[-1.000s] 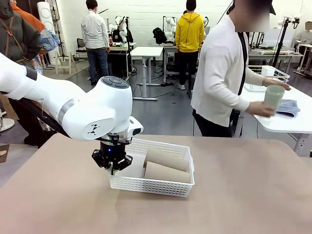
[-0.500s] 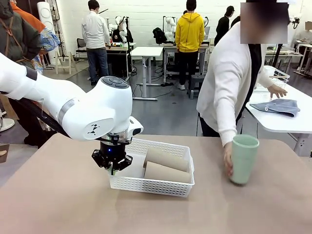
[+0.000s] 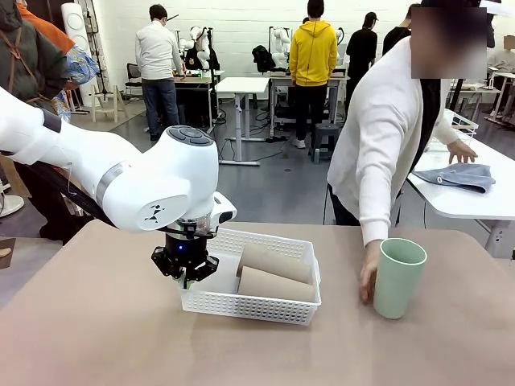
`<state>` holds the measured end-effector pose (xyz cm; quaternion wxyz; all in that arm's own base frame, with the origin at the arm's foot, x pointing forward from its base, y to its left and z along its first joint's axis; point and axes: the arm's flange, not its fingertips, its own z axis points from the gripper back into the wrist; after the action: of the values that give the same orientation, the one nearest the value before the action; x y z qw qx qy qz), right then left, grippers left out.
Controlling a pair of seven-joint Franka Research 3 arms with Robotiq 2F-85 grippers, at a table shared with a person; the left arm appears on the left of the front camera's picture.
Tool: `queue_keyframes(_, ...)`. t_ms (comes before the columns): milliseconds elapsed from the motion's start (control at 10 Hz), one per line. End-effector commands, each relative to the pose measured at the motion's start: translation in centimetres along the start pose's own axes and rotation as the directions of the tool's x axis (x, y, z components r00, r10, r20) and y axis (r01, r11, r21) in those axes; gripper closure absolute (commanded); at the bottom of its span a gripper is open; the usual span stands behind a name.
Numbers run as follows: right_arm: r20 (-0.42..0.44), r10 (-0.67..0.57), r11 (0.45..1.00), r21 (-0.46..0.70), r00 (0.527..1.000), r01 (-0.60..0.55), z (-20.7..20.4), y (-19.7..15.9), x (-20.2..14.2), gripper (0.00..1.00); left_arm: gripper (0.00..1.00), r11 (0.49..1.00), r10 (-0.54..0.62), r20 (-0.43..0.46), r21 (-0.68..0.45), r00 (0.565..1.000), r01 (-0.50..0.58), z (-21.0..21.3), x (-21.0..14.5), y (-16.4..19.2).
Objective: Clean and organize the cups into the basket.
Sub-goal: Pick up the Reusable plastic cup from the right side of the table and stack it inside the Organizing basket in the center of the table.
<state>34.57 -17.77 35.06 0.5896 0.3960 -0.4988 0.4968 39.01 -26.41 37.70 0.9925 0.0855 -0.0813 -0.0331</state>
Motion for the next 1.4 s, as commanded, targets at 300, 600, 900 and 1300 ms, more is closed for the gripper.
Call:
queue_keyframes(300,-0.066,0.004,0.999,0.034,0.998,-0.001,-2.2,-0.5,-3.3,0.0,0.98,1.0,-0.005,0.001,0.009,1.0,0.005,-0.2,-0.2,-0.1)
queue_keyframes(600,-0.134,0.069,0.997,0.054,0.989,-0.062,-6.7,-0.9,-4.5,0.0,0.98,1.0,-0.005,0.001,0.009,1.0,0.005,-0.2,-0.2,-0.1)
queue_keyframes(900,-0.209,0.055,0.996,0.078,0.976,-0.039,-10.7,-2.3,-6.4,0.0,0.98,1.0,-0.005,0.001,0.009,1.0,0.005,-0.2,-0.2,-0.1)
queue_keyframes(1300,-0.21,0.037,0.995,0.098,0.977,-0.017,-13.9,-4.2,-8.0,0.0,0.98,1.0,-0.005,0.001,0.009,1.0,0.005,-0.2,-0.2,-0.1)
